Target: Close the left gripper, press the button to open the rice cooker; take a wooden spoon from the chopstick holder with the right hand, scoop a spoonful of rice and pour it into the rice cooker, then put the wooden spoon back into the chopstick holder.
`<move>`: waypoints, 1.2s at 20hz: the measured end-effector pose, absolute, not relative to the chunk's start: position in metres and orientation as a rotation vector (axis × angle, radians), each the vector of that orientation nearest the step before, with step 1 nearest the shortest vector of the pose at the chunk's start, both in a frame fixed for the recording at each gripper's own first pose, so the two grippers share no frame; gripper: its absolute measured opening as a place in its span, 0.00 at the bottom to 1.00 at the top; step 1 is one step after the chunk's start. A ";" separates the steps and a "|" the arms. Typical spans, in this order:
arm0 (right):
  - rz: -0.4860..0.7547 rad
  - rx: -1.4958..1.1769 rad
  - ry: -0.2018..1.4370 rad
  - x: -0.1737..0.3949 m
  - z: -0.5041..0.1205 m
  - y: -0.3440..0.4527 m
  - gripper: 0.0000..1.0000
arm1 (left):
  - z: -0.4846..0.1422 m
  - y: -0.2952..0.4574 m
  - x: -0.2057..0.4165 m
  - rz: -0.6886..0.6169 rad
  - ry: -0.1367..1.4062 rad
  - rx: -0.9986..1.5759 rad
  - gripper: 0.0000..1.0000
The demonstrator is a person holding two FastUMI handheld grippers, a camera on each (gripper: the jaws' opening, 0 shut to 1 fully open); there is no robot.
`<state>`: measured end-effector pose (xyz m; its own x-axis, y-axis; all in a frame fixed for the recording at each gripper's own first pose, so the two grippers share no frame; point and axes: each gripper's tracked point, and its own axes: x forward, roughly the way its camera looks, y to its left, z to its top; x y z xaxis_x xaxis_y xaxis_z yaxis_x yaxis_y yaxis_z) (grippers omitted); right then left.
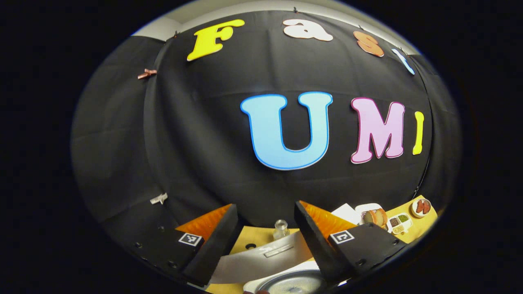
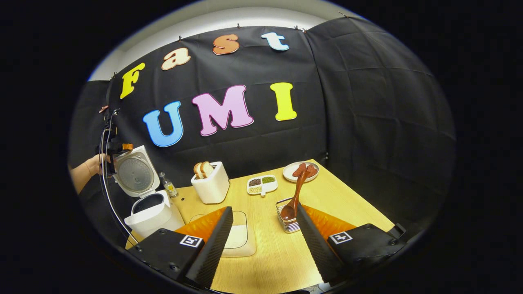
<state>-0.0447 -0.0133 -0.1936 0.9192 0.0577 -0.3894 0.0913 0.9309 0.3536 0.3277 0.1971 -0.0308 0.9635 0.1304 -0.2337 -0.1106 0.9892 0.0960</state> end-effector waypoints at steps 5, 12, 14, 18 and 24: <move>0.019 0.380 0.410 -0.047 -0.189 -0.015 0.97 | -0.046 0.172 0.290 0.091 0.282 -0.024 0.99; 0.075 0.357 0.440 -0.058 -0.199 -0.019 0.97 | -0.090 0.124 0.219 0.098 0.285 -0.056 0.99; 0.086 0.328 0.447 -0.056 -0.203 -0.023 0.97 | -0.109 0.114 0.202 0.106 0.297 -0.065 0.99; 0.107 0.322 0.442 -0.050 -0.200 -0.023 0.97 | -0.137 0.094 0.173 0.106 0.269 -0.065 0.99; 0.107 0.296 0.444 -0.055 -0.206 -0.029 0.97 | -0.171 0.076 0.146 0.072 0.249 -0.046 0.96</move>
